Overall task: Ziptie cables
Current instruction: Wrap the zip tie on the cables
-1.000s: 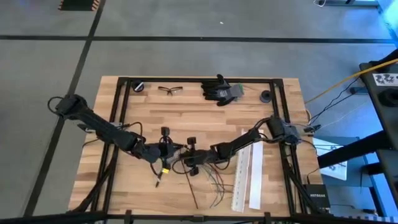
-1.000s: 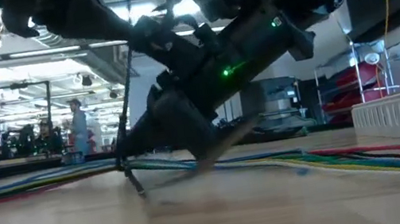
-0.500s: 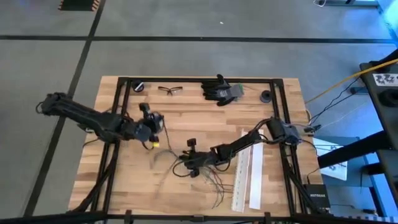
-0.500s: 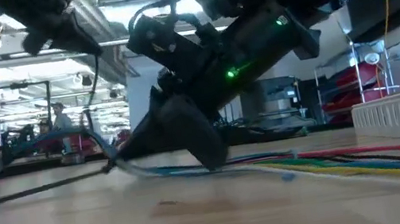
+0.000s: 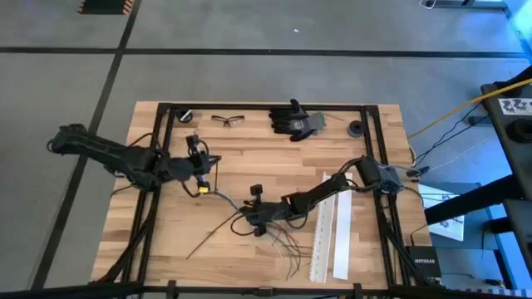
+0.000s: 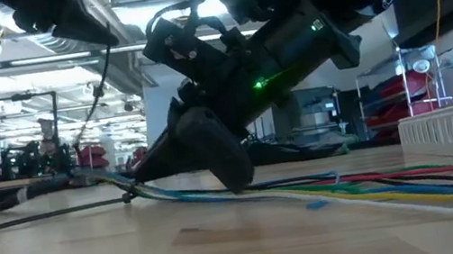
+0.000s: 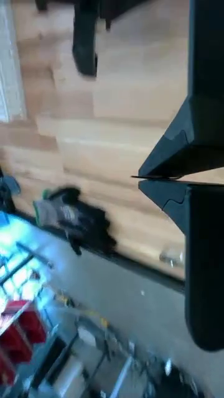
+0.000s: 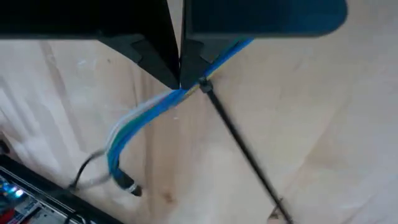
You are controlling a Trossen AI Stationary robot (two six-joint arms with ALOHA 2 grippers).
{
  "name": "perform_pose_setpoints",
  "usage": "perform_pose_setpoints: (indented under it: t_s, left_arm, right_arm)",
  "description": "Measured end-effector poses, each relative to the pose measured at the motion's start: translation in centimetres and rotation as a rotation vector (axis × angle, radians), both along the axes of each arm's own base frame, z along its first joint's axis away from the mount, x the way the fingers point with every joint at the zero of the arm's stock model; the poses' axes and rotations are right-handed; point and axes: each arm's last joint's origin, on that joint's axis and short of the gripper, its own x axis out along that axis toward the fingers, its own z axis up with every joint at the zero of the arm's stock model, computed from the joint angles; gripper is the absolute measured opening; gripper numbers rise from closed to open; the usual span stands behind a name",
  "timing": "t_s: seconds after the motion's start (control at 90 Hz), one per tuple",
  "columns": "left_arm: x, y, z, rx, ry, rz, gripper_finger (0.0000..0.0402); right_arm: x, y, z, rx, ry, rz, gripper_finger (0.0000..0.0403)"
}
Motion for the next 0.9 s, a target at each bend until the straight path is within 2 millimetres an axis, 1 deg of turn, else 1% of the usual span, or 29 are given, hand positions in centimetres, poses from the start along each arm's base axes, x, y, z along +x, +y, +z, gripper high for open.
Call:
perform_pose_setpoints:
  t_s: [0.1,0.222,0.289,0.378,0.489,0.567,0.644,0.767,0.844,0.9]
  left_arm:
    - [0.4,-0.5,-0.5,-0.057,0.010,-0.022,0.0000]
    - [1.0,-1.2,-1.4,-0.076,0.045,-0.041,0.0000]
    - [1.3,-1.6,-1.8,-0.082,0.056,-0.048,0.0000]
    - [1.7,-2.0,-2.1,-0.094,0.056,-0.052,0.0000]
    - [2.1,-2.4,-2.4,-0.105,0.048,-0.060,0.0000]
    - [2.3,-2.7,-2.3,-0.112,0.028,-0.068,0.0000]
    - [2.5,-2.7,-2.4,-0.113,0.024,-0.069,0.0000]
    - [2.5,-2.7,-2.3,-0.117,0.015,-0.068,0.0000]
    - [2.5,-2.7,-2.3,-0.121,0.011,-0.067,0.0000]
    - [2.6,-2.8,-2.2,-0.124,0.004,-0.067,0.0000]
  right_arm:
    - [0.1,-0.1,0.1,0.018,-0.012,-0.011,0.0017]
    - [0.2,-0.1,0.9,0.067,-0.048,-0.035,0.0065]
    - [0.1,-0.3,1.9,0.065,-0.061,-0.050,0.0097]
    - [-0.1,-0.5,4.0,0.079,-0.081,-0.061,0.0134]
    - [-0.2,-1.6,6.6,0.136,-0.114,-0.078,0.0165]
    - [-0.1,-2.7,7.6,0.203,-0.135,-0.076,0.0175]
    - [0.3,-3.8,7.9,0.284,-0.148,-0.046,0.0178]
    - [0.9,-5.1,8.1,0.417,-0.189,0.001,0.0178]
    - [1.1,-5.6,8.0,0.457,-0.211,-0.005,0.0178]
    - [1.2,-5.6,7.9,0.469,-0.229,-0.006,0.0178]
